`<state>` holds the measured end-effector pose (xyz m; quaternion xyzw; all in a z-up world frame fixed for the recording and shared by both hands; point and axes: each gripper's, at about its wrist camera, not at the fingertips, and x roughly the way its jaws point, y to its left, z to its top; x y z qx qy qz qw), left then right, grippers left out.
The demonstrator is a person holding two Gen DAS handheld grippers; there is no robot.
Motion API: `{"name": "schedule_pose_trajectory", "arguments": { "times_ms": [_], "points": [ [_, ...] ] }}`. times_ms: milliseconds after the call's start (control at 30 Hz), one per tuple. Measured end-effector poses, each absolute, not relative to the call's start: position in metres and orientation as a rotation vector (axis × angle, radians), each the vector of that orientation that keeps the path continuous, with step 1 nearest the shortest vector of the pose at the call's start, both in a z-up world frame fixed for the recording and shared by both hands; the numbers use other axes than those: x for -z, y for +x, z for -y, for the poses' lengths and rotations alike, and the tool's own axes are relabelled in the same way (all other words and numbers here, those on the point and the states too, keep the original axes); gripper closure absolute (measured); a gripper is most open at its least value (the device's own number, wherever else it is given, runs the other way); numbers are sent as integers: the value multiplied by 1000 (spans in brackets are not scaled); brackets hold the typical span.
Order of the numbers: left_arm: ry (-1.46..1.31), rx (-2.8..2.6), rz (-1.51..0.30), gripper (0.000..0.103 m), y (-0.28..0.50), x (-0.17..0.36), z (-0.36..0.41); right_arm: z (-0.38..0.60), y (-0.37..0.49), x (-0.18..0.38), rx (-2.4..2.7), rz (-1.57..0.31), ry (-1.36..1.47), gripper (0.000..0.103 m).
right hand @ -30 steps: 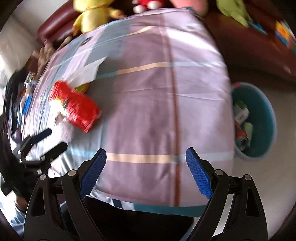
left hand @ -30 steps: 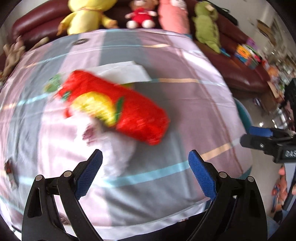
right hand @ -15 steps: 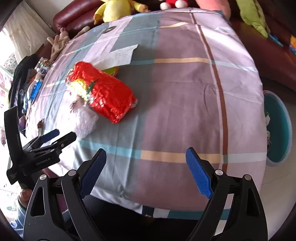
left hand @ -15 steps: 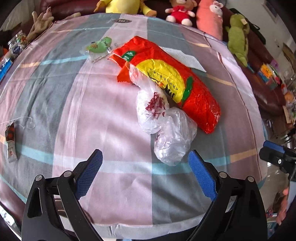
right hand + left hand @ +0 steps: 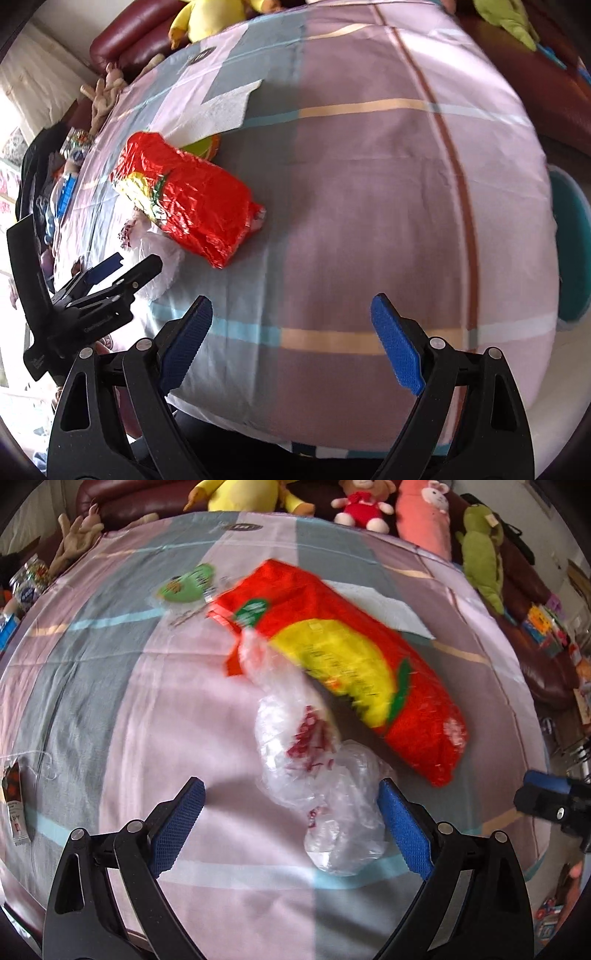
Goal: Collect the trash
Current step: 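Grasp the clear plastic bag with left tool while right tool grasps the red-yellow bag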
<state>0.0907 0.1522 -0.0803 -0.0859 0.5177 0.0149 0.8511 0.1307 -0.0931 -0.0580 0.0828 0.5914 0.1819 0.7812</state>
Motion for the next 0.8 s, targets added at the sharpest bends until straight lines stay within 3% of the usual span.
{"name": "schedule_pose_trajectory", "arguments": {
  "times_ms": [100, 367, 733, 767, 800],
  "points": [
    [-181, -40, -1086, 4, 87, 81, -167, 75, 143, 52, -422, -1267, 137, 19],
    [-209, -58, -1077, 4, 77, 78, -212, 4, 173, 39, -516, -1217, -70, 19],
    [-277, -48, -1077, 4, 72, 73, -241, -49, 182, 69, -556, -1199, -326, 19],
    [-284, -44, -1075, 4, 72, 72, -242, -49, 179, 70, -566, -1196, -319, 21],
    [-286, -41, -1073, 4, 72, 70, -242, -49, 177, 71, -574, -1195, -316, 34]
  ]
}}
